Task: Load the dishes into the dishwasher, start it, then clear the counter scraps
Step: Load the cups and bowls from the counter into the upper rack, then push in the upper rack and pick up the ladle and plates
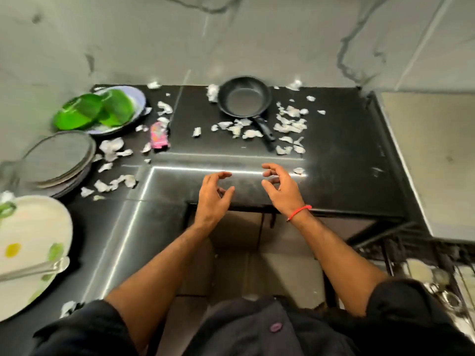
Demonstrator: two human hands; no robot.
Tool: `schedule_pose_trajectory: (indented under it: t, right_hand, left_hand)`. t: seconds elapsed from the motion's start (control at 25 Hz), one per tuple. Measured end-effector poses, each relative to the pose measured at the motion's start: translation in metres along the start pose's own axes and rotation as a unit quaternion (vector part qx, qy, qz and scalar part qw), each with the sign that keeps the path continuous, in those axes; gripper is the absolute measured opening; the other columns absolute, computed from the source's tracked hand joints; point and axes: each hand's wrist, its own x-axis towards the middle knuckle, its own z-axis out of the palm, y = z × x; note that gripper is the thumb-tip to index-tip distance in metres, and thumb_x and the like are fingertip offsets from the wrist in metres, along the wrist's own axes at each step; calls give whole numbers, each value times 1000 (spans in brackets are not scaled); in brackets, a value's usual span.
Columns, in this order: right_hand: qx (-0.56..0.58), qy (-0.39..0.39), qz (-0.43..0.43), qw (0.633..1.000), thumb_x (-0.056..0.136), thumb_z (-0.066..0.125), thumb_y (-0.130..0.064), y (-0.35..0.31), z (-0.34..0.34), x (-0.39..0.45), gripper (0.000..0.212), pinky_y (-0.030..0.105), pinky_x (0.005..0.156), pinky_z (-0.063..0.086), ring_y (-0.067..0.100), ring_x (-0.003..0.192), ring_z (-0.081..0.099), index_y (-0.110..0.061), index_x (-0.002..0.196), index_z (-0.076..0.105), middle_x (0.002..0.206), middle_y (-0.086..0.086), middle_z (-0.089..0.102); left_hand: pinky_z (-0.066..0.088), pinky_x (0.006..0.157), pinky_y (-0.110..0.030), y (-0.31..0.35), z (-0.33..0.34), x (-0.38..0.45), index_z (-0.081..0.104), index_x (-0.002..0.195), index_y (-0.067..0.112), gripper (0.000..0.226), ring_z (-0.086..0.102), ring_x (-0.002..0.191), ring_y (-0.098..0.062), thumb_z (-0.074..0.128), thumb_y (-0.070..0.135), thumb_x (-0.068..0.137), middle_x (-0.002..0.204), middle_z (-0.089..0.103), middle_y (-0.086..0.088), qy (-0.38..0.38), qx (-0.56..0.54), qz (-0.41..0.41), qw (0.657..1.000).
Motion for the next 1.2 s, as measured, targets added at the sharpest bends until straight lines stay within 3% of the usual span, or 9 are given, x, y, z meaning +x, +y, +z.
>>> schedule_pose_trajectory:
  t: [0.08,0.16,0.32,0.56,0.68,0.88,1.2]
  right_hand:
    - [-6,-48,-11,999,91,61,-5,-19,33,13,37,15,71,44,11,83,55,-21,124,58,115,3,59]
    - [-14,-87,-24,996,91,62,-7,-31,58,21,39,18,78,45,13,92,57,-21,128,56,124,2,59]
    - [-30,-158,-41,986,94,62,-12,-46,89,26,42,10,77,45,13,112,57,-23,133,53,134,-8,55]
    - [-30,-171,-34,984,92,63,-11,-35,80,6,40,20,85,50,12,107,60,-23,131,56,128,-6,60]
    - [-18,-172,-29,985,92,63,-10,-28,50,-11,39,20,87,51,12,104,61,-22,130,58,126,-5,61]
    - [-3,-153,-22,988,93,62,-8,-1,-34,-44,38,15,84,49,12,102,62,-18,129,59,121,-4,63]
    - [27,-11,48,998,90,57,1,93,-199,-135,34,17,81,48,13,89,64,-13,120,65,110,3,70]
  left_hand:
    - [54,81,-20,-17,-31,3,61,121,22,37,61,86,-1,75,13,88,121,53,-2,55,-11,-28,998]
    - [54,83,-23,-27,-53,0,59,122,26,39,63,92,-9,77,20,88,124,51,0,94,-17,-50,994]
    - [52,87,-20,-41,-78,-15,58,126,30,45,59,101,-10,77,35,87,128,47,5,140,-20,-85,986]
    - [49,86,-14,-40,-57,-52,56,128,31,49,57,103,-11,78,37,86,130,43,5,157,-33,-124,979]
    - [52,93,-21,-22,-31,-73,56,127,31,49,57,105,-11,79,34,85,129,43,4,157,-34,-116,980]
    - [55,93,-26,28,34,-103,53,127,35,50,57,105,-11,80,33,84,130,42,5,137,-27,-95,986]
    - [57,96,-41,113,157,-185,52,130,31,51,58,110,-15,79,26,86,135,39,3,16,-14,-84,996]
